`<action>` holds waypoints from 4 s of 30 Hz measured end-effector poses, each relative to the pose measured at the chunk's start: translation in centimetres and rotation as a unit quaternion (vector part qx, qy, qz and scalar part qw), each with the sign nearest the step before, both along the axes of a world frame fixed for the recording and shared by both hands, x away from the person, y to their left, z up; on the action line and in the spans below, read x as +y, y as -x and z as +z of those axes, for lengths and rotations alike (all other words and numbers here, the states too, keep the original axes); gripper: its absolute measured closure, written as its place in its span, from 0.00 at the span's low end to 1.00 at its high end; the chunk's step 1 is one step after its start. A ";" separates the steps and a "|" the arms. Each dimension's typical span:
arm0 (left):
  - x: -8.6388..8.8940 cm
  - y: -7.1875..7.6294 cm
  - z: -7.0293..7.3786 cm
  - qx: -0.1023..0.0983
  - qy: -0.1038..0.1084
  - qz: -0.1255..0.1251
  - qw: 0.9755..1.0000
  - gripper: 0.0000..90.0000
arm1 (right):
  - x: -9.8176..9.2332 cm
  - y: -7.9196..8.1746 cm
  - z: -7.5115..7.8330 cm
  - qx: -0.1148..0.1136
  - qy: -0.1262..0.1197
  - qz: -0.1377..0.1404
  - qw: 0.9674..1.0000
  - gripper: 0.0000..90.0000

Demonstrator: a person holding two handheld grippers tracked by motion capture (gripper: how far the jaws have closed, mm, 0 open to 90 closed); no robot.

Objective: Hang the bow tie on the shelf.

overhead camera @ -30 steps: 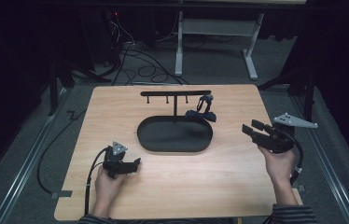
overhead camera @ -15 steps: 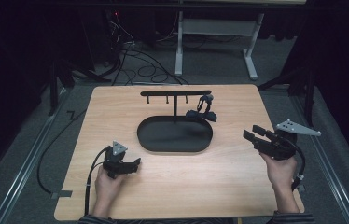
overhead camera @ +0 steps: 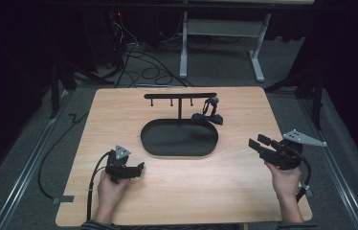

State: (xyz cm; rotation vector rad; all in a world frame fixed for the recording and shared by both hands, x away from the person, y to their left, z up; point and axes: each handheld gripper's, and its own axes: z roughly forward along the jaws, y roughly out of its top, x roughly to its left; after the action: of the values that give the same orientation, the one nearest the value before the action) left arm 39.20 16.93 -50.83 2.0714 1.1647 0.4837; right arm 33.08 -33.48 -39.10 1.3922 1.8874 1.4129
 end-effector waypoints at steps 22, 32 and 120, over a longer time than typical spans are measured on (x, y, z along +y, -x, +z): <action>0.0 0.0 0.0 0.000 0.000 0.000 1.000 0.18 | 1.5 -0.6 -3.0 0.026 -0.008 0.013 1.000 0.57; 0.0 0.0 0.0 0.000 0.000 0.000 1.000 0.18 | 2.2 -1.0 -4.2 0.036 -0.002 0.020 0.999 0.57; 0.0 0.0 0.0 0.001 0.000 0.000 1.000 0.18 | 7.7 -3.8 -11.1 0.100 0.120 0.031 0.987 0.57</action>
State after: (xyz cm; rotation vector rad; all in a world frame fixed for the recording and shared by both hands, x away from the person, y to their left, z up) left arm 39.16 16.92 -50.82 2.0729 1.1660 0.4824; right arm 36.93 -25.80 -50.19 1.4104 2.1610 1.0621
